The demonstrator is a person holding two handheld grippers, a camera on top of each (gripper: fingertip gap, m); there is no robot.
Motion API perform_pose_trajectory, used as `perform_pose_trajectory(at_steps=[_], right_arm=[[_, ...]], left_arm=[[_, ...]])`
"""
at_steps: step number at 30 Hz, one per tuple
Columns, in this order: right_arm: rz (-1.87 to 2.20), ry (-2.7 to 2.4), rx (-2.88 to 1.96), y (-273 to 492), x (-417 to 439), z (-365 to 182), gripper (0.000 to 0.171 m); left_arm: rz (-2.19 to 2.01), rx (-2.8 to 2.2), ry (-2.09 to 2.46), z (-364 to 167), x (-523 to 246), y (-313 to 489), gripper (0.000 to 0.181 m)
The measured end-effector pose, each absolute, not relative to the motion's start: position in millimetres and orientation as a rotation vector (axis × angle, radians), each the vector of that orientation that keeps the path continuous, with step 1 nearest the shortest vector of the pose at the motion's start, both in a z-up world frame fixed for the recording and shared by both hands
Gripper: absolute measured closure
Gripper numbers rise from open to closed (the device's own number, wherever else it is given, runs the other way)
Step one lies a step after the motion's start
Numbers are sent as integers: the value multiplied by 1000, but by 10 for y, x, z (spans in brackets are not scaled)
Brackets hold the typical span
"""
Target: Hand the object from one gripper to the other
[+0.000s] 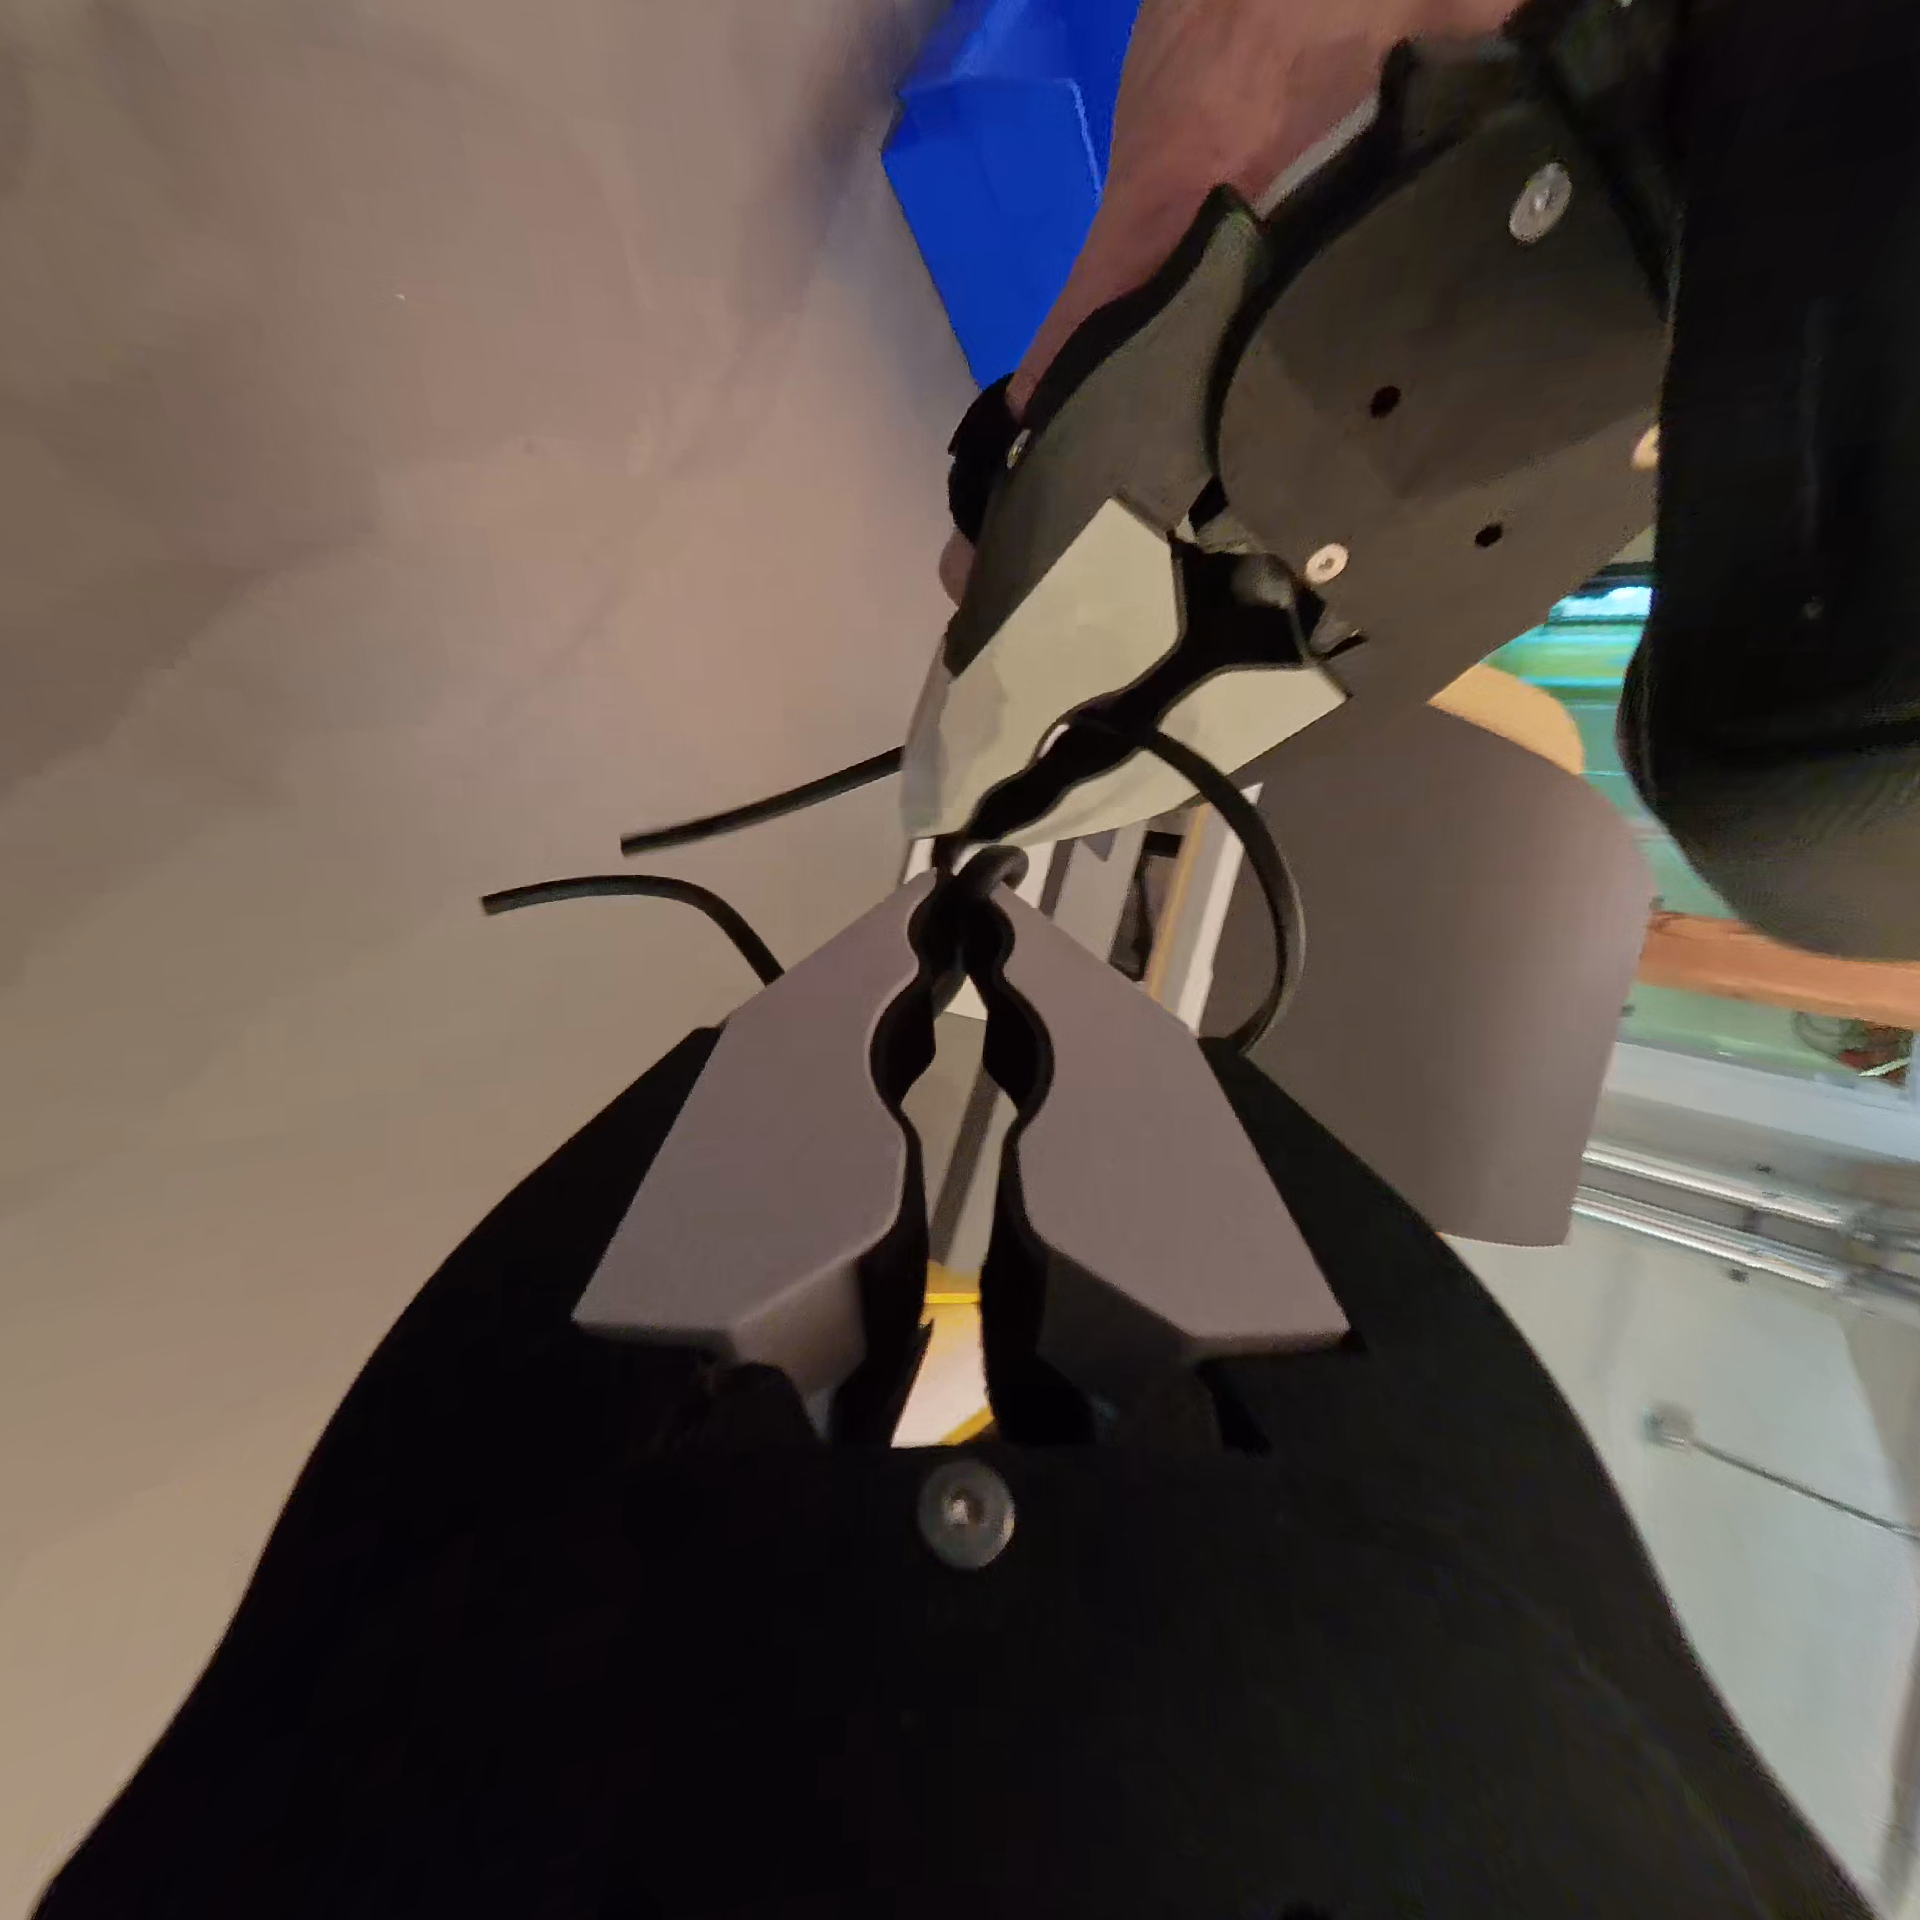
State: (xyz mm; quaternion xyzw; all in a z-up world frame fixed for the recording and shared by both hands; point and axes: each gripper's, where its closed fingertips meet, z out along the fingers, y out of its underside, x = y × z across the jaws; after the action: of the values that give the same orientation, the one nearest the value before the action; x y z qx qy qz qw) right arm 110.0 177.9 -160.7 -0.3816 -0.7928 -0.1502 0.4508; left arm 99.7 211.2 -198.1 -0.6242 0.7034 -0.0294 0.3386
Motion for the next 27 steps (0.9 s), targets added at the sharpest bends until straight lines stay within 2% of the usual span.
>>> perform_pose_trajectory(at_steps=[6,13,20,25,27], right_arm=[[-594,-1869,-713,1791,1018,-1495,171],[-548,-1687,-690,1926,961,-1413,168],[-574,-1773,-612,1926,927,-1503,126],[-554,-1903,-615,1879,995,-1578,74],[-544,-1950,-631,1858,1005,-1651,63]], left_arm=[[-524,-1781,1902,-2064,1057,1876,175],[-710,-1743,1999,-2035,1090,1760,176],[-728,-1717,2157,-2184,1062,1610,176],[-777,-1690,2251,-2186,1038,1537,176],[-807,-1672,2284,-2185,1042,1494,176]])
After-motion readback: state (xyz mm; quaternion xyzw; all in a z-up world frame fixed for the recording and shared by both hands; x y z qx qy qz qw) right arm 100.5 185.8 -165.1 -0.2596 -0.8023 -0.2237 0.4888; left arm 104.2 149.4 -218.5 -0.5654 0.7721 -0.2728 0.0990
